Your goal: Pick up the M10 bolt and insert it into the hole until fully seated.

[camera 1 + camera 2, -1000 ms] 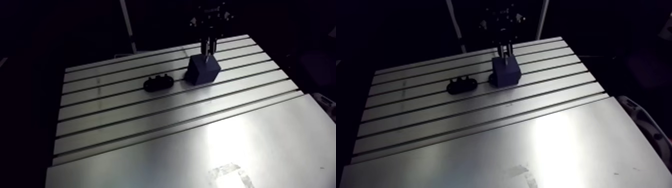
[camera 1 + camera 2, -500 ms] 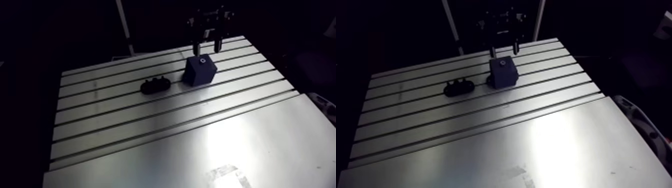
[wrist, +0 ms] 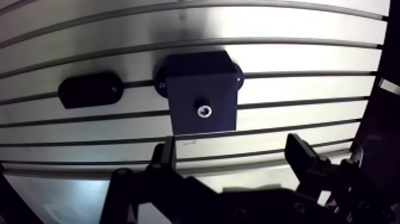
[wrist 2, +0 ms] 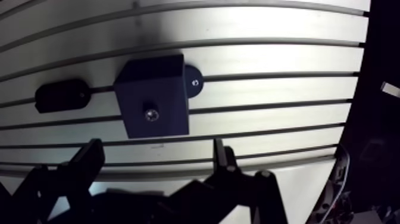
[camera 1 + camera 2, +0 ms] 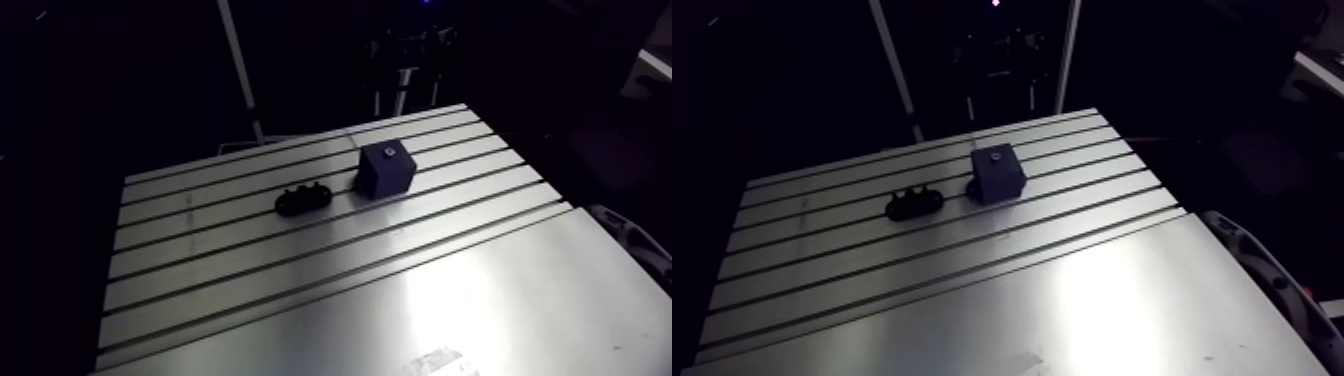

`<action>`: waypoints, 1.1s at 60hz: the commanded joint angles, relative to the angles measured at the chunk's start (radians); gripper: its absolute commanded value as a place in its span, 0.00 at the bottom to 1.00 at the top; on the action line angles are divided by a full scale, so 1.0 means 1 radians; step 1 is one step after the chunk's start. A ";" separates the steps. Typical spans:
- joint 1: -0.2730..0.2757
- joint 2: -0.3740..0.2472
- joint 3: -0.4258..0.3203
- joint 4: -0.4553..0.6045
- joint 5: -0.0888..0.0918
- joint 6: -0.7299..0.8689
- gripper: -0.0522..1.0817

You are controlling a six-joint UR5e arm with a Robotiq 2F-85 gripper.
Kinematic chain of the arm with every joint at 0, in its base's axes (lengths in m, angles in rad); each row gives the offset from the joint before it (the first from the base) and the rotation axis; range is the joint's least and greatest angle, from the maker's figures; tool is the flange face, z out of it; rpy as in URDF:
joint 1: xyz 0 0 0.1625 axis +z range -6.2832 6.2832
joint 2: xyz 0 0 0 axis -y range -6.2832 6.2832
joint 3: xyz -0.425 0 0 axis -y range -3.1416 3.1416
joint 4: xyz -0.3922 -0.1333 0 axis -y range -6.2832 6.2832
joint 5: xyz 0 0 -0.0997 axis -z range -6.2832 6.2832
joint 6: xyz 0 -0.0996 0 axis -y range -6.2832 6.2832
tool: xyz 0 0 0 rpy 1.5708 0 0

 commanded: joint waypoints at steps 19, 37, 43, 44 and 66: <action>0.022 -0.184 -0.104 0.306 0.028 0.007 0.05; 0.087 -0.282 -0.112 0.279 0.121 0.014 0.05; 0.105 -0.297 -0.111 0.271 0.119 0.018 0.05; 0.105 -0.297 -0.111 0.271 0.119 0.018 0.05; 0.113 -0.299 -0.149 0.233 0.121 0.030 0.05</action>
